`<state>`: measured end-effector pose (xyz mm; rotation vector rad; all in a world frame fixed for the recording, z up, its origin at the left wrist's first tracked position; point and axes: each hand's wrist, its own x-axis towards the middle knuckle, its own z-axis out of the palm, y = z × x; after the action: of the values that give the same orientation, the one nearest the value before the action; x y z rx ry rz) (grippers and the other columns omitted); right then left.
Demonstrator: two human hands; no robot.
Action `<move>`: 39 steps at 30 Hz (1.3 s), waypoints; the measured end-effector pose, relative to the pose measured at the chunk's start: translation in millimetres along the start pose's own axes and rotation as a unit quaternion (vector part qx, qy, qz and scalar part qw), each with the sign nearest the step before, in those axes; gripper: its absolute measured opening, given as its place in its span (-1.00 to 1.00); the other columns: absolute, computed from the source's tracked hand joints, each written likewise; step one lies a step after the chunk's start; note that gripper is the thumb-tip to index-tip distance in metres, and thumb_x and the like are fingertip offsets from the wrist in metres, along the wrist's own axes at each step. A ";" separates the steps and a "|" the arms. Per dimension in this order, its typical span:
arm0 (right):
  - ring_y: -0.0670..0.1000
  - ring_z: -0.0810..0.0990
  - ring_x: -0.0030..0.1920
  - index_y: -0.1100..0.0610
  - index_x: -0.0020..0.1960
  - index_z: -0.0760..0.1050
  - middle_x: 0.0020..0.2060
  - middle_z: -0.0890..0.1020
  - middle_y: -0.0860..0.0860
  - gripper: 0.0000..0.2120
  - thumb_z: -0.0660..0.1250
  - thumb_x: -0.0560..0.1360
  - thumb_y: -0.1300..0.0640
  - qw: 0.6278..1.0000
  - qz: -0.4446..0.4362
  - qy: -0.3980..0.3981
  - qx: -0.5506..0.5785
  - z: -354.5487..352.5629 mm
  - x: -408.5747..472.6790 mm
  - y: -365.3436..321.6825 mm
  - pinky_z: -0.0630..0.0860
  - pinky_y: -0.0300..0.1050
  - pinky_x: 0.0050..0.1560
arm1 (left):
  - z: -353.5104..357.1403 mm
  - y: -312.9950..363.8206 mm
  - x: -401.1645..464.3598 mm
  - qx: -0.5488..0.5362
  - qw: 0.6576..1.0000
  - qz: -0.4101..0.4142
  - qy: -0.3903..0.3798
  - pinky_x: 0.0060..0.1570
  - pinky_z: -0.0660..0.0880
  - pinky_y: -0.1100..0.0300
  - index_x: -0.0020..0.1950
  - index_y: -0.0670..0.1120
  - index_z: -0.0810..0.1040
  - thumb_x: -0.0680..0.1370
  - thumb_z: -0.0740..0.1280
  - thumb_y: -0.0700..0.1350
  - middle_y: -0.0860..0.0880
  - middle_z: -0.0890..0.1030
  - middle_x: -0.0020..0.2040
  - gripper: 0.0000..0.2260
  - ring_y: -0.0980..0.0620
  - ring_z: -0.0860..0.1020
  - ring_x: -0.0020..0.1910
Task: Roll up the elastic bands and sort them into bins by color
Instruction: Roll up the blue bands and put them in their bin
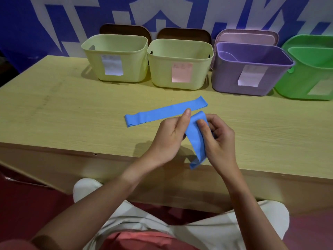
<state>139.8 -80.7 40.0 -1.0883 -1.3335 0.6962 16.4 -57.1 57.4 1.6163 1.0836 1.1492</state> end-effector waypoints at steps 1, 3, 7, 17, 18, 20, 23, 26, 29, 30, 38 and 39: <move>-0.17 0.39 -0.44 0.06 -0.04 0.52 -0.42 0.52 -0.07 -0.93 0.28 0.54 0.10 1.000 0.004 0.001 0.009 0.6 -0.4 -0.6 0.31 -0.35 -0.38 | 0.4 2.3 0.6 -0.034 0.999 -0.030 -0.001 -0.53 0.14 0.29 -0.46 -0.01 0.17 0.66 0.10 0.01 0.13 0.20 -0.59 -0.52 0.15 0.17 -0.58; -0.14 0.31 -0.48 0.02 0.08 0.51 -0.50 0.42 0.04 -0.86 0.29 0.53 0.07 1.000 0.002 0.003 0.023 1.7 -1.0 -2.3 0.26 -0.33 -0.41 | 0.4 7.6 0.9 -0.072 0.993 -0.094 -0.002 -0.56 0.09 0.32 -0.45 -0.02 0.16 0.66 0.09 -0.01 0.12 0.16 -0.59 -0.53 0.15 0.12 -0.61; -0.17 0.25 -0.51 0.13 0.09 0.53 -0.54 0.33 -0.15 -0.87 0.28 0.57 0.25 1.000 -0.027 -0.006 -0.004 2.0 -0.5 -5.6 0.19 -0.44 -0.41 | -3.5 13.9 1.0 -0.136 0.976 -0.164 -0.034 -0.54 0.02 0.31 -0.40 0.00 0.16 0.65 0.12 0.06 0.09 0.11 -0.56 -0.57 0.13 0.07 -0.60; -0.23 0.43 -0.41 0.07 -0.16 0.51 -0.39 0.55 -0.19 -0.91 0.31 0.51 0.19 1.000 -0.014 0.021 -0.012 3.1 -2.1 0.1 0.32 -0.40 -0.34 | -6.7 0.2 -0.6 0.017 0.999 -0.018 -0.026 -0.47 0.19 0.19 -0.39 -0.08 0.24 0.65 0.03 0.12 0.11 0.21 -0.53 -0.54 0.11 0.19 -0.54; -0.23 0.42 -0.42 0.05 -0.17 0.51 -0.40 0.54 -0.20 -0.90 0.30 0.51 0.18 1.000 -0.012 0.025 -0.012 3.6 -1.5 0.0 0.31 -0.41 -0.35 | -6.9 -4.0 -1.8 0.069 0.997 0.021 -0.013 -0.43 0.22 0.10 -0.39 -0.04 0.22 0.62 0.02 0.15 0.09 0.24 -0.52 -0.56 0.06 0.23 -0.51; -0.22 0.39 -0.43 0.03 -0.18 0.50 -0.42 0.51 -0.21 -0.88 0.29 0.53 0.17 1.000 -0.011 0.024 -0.016 5.2 -0.4 -0.9 0.28 -0.40 -0.36 | -6.7 -8.4 -2.8 0.143 0.988 0.061 0.012 -0.39 0.28 -0.03 -0.39 -0.01 0.20 0.59 0.00 0.17 0.03 0.28 -0.49 -0.59 -0.01 0.29 -0.47; -0.21 0.36 -0.46 0.06 -0.06 0.51 -0.46 0.47 -0.21 -0.91 0.27 0.57 0.20 1.000 -0.010 0.009 -0.007 5.7 -0.4 -0.4 0.26 -0.42 -0.38 | -2.9 -5.5 -1.1 0.056 0.998 0.030 0.013 -0.46 0.20 0.11 -0.40 -0.03 0.19 0.63 0.02 0.10 0.09 0.25 -0.54 -0.57 0.08 0.23 -0.53; -0.18 0.28 -0.47 0.12 0.22 0.49 -0.50 0.33 -0.16 -0.78 0.24 0.59 0.21 1.000 -0.026 -0.007 -0.009 3.2 -0.4 -0.7 0.21 -0.41 -0.37 | -2.0 2.9 1.9 -0.071 0.992 -0.103 -0.010 -0.57 0.09 0.32 -0.38 -0.02 0.15 0.68 0.05 -0.01 0.14 0.16 -0.58 -0.58 0.16 0.11 -0.61; -0.20 0.36 -0.42 0.17 0.08 0.52 -0.43 0.44 -0.18 -0.89 0.26 0.58 0.24 0.999 -0.023 -0.026 -0.009 0.5 0.7 -1.0 0.27 -0.42 -0.33 | -5.4 9.2 1.7 -0.157 0.964 -0.206 -0.057 -0.55 0.00 0.34 -0.41 0.01 0.12 0.66 0.09 0.01 0.09 0.10 -0.57 -0.57 0.14 0.05 -0.61; -0.19 0.37 -0.40 0.16 0.01 0.51 -0.41 0.45 -0.17 -0.94 0.27 0.57 0.22 0.999 -0.020 -0.027 -0.007 -0.1 0.9 -1.2 0.28 -0.40 -0.32 | -6.2 9.6 1.6 -0.176 0.956 -0.224 -0.070 -0.54 -0.02 0.33 -0.43 0.02 0.11 0.66 0.09 0.01 0.09 0.09 -0.57 -0.55 0.14 0.04 -0.62; -0.20 0.44 -0.40 0.14 -0.12 0.47 -0.38 0.53 -0.16 -0.93 0.28 0.53 0.16 1.000 -0.003 0.012 0.001 5.9 -1.4 0.1 0.33 -0.39 -0.34 | 0.6 -6.9 3.9 0.023 0.999 -0.018 0.032 -0.44 0.18 0.11 -0.41 0.00 0.18 0.65 0.02 0.12 0.10 0.23 -0.55 -0.56 0.08 0.22 -0.53; -0.20 0.43 -0.42 0.15 -0.13 0.47 -0.39 0.52 -0.15 -0.91 0.28 0.53 0.15 1.000 0.000 0.017 0.000 6.8 -0.9 0.3 0.32 -0.39 -0.35 | 0.5 -9.5 2.9 0.067 0.997 0.018 0.046 -0.42 0.23 0.05 -0.39 0.00 0.20 0.62 0.00 0.15 0.08 0.26 -0.52 -0.58 0.04 0.26 -0.50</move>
<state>133.2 -79.9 38.6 -1.0958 -1.3039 0.6740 15.8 -52.0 48.9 1.7050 1.2179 1.2071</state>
